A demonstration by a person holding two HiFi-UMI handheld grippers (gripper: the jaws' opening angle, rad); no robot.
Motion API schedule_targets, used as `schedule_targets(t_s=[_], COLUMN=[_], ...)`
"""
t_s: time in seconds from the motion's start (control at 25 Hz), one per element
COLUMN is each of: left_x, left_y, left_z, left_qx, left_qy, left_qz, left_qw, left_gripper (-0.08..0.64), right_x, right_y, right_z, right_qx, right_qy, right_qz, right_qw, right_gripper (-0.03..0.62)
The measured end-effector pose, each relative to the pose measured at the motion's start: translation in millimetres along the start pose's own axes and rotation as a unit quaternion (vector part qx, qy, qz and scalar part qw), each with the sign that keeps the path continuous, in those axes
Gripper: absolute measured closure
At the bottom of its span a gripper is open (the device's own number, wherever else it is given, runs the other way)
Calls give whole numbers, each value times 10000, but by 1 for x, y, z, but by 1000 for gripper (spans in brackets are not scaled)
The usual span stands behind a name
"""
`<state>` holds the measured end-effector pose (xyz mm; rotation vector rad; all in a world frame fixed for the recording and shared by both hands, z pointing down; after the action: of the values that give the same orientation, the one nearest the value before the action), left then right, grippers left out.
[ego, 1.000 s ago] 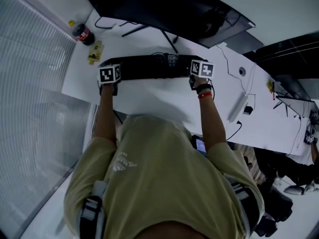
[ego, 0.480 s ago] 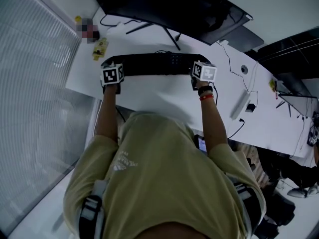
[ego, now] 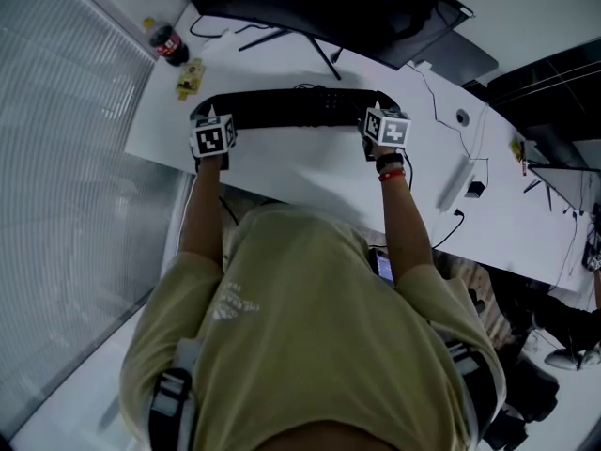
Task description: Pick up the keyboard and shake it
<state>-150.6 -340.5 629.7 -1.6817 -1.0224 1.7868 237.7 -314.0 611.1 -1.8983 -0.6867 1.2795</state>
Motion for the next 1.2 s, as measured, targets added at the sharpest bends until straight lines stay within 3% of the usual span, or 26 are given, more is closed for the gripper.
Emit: schedule_targets(t_s=[0.64,1.2], left_x=[42,83], left_y=[-13,-34], left_z=[-3,-9], left_qx=[63,46], left_qy=[171,426], left_qz=[-265,-340], left_qw=[9995,9985], left_gripper=[316,331], right_x=[30,61], right_y=[-14,-35], right_z=[15,28], right_qx=[375,435], right_qy=[-141,-177], right_qz=[-46,-222], right_qw=[9992,9987], right_gripper=[235,238])
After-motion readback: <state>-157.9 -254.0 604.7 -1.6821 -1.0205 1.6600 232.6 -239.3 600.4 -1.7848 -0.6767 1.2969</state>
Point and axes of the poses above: the fingertips, and each gripper's own axes: x backward along the fingers, z to its left, y out of its top, the point moved 3 cm from there along x, backward along the fingers, and after that the axes turned 8 degrees about y, right-handed, at the moved point
